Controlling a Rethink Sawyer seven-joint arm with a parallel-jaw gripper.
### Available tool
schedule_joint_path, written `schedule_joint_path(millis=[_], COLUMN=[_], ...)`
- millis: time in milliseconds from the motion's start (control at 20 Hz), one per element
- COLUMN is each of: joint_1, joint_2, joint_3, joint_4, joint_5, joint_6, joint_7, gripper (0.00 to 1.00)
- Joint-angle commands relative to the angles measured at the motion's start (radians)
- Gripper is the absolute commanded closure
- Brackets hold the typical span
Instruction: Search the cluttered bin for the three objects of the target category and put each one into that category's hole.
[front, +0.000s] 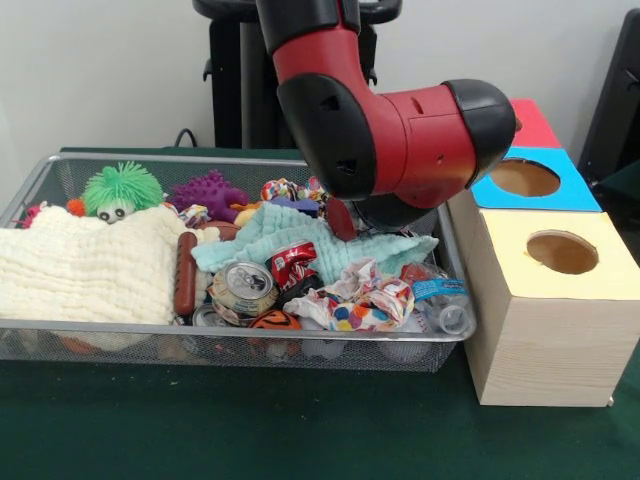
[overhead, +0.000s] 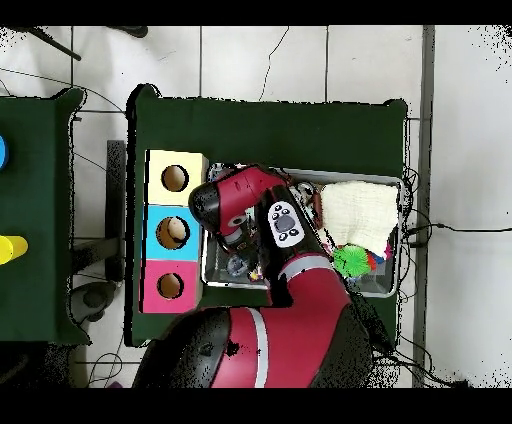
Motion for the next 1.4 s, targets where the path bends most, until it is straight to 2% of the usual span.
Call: schedule_joint_path(millis=[50, 250, 750, 1200, 1250, 1400], joint_1=[-0.044, -0.051, -0.055, -0.066, -0.07, -0.073], joint_2=[0.086, 0.086, 0.083, 0.092, 0.092, 0.092], joint_3=[0.049, 0.055, 0.059, 0.079, 0.083, 0.089], joint_4=[-0.001, 0.001, -0.006, -0.008, -0.004, 0.0], joint_5=[0.035, 0.046, 0.08, 0.087, 0.09, 0.092], joint_6=[0.17, 0.194, 0.228, 0.168, 0.156, 0.145], joint_7=[-0.274, -0.285, -0.227, -0.22, -0.22, -0.224], gripper=[0.0, 0.0, 0.0, 0.0, 1.0, 1.0])
